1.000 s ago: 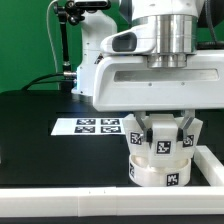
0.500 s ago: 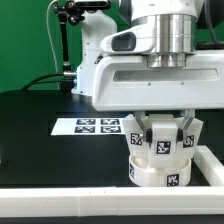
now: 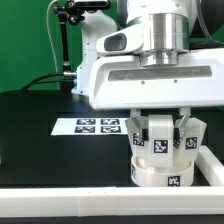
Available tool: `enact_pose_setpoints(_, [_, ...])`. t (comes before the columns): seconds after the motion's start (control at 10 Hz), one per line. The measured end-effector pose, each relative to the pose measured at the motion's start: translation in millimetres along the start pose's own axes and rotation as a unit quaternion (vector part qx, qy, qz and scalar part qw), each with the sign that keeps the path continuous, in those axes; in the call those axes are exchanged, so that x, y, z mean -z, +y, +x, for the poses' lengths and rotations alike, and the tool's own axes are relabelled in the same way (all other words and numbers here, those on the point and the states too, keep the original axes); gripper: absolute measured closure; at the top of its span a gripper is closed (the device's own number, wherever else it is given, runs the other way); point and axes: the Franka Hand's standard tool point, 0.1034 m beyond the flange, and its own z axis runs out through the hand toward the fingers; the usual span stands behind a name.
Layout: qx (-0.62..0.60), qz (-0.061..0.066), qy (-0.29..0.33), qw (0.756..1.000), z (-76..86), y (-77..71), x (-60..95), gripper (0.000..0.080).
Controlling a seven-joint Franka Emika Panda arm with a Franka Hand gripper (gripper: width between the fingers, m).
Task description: Assemble stool
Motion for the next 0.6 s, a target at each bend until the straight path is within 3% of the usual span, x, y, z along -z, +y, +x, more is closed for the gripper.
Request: enact_pose_setpoints(0.6, [-0.196,0.013,-0.007,0.980,0.9,-17.1,-2.4,0.0459])
